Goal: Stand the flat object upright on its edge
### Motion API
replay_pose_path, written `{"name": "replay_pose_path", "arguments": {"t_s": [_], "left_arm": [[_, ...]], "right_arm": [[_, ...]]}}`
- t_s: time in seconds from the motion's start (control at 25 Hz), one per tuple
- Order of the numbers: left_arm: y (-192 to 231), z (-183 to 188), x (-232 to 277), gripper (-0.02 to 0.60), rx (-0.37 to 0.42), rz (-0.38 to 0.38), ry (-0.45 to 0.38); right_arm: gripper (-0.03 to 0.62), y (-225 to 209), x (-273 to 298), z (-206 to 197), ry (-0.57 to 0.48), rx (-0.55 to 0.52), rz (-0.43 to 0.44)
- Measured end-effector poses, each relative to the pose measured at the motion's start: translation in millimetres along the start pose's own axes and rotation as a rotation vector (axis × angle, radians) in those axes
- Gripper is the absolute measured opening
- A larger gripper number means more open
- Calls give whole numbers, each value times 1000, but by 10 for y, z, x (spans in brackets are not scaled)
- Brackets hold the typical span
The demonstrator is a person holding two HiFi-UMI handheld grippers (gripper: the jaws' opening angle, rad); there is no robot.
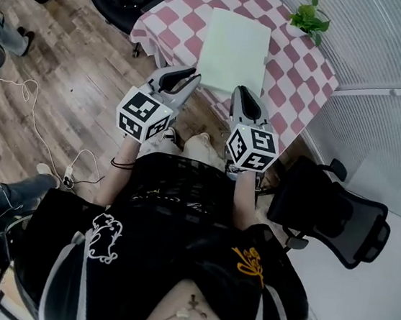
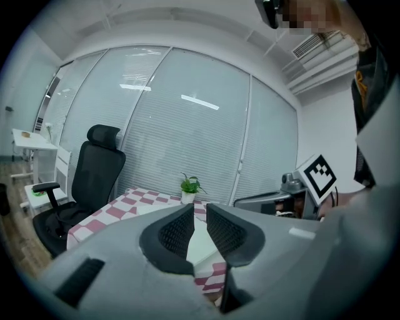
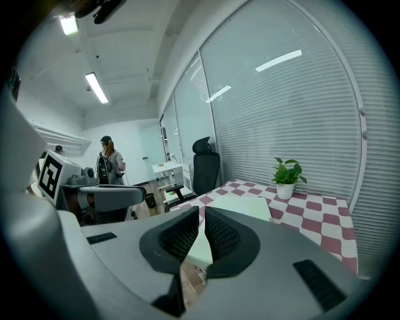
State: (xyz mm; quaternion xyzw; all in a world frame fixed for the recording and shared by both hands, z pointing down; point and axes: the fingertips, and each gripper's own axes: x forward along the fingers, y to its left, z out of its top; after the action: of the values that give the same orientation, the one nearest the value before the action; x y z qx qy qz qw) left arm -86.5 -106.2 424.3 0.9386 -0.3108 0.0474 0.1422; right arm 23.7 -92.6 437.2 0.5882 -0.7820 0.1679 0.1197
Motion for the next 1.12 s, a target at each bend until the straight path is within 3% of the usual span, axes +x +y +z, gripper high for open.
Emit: {"name": "replay_pose_path", "arguments": {"t_s": [0.6, 1.12], "left_arm": [[262, 4, 584, 69, -6, 3, 65], [639, -264, 1210, 71, -7, 33, 216]], "right_arm": [[34, -680, 463, 212, -20, 84, -1], [35, -1549, 928, 116, 43, 159, -3]]}}
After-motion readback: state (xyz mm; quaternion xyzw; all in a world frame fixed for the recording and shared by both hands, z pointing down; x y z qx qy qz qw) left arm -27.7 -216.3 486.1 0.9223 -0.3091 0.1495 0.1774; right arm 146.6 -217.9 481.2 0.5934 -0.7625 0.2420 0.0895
